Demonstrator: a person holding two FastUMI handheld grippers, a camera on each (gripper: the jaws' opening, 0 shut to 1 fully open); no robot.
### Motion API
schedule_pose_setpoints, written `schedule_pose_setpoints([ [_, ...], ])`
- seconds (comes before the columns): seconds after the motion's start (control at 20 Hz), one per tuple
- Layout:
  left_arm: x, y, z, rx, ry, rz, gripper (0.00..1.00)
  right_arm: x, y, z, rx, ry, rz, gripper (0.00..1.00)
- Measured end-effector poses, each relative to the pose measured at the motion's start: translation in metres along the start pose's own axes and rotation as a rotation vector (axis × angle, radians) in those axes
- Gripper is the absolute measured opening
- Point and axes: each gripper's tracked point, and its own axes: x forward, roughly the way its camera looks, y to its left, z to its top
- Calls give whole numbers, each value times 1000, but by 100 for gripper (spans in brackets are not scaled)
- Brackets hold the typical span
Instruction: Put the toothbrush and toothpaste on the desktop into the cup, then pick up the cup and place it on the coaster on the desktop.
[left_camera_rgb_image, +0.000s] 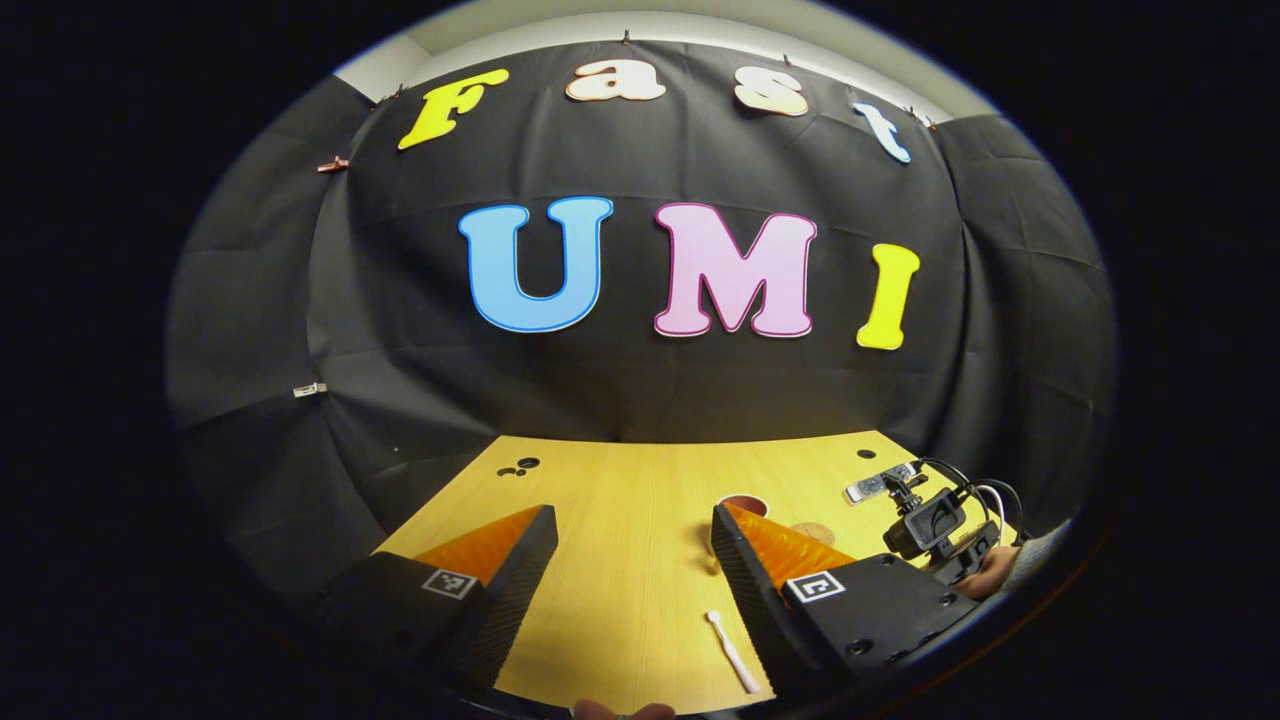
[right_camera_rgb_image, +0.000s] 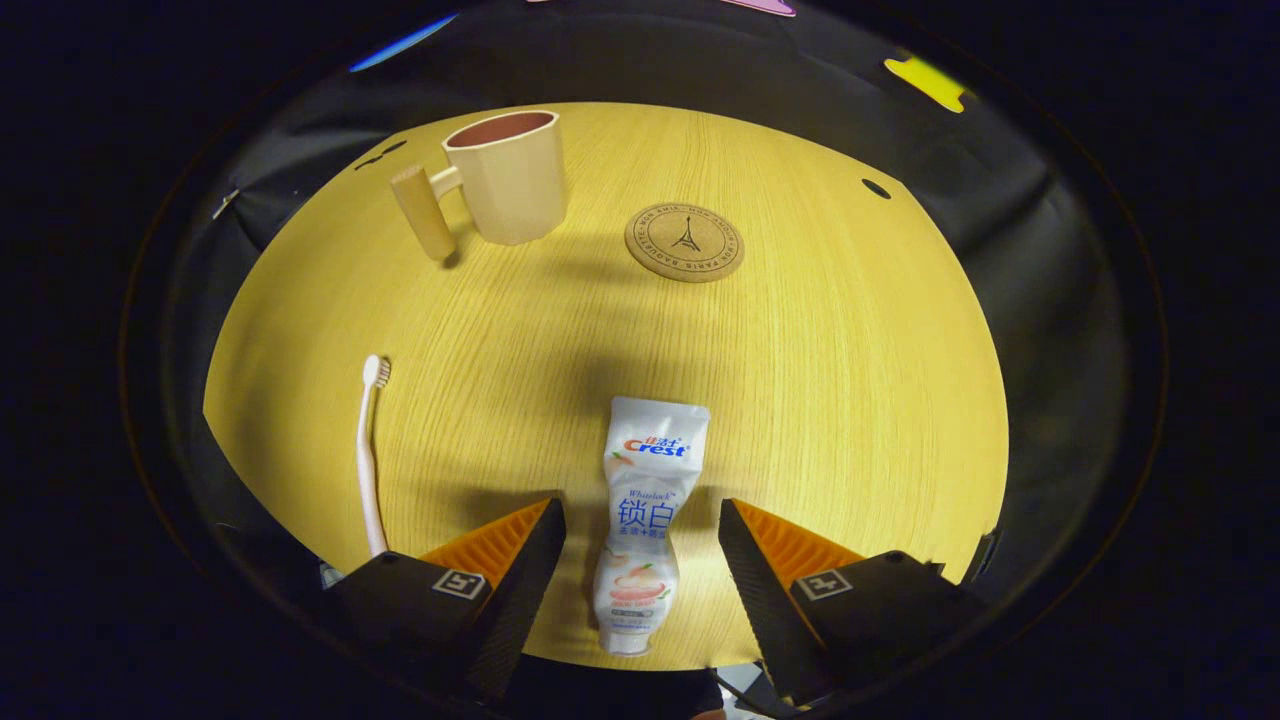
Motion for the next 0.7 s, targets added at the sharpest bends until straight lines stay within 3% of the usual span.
schedule_pose_setpoints([
  [0.35,9,3,-31,-9,68,20,96,8,9,2,91,72,57,72],
  [0.4,9,1,-38,-10,82,25,96,12,7,0,102,73,59,50],
  [0.7,4,-12,-55,0,127,53,96,8,6,-1,71,38,94,35],
])
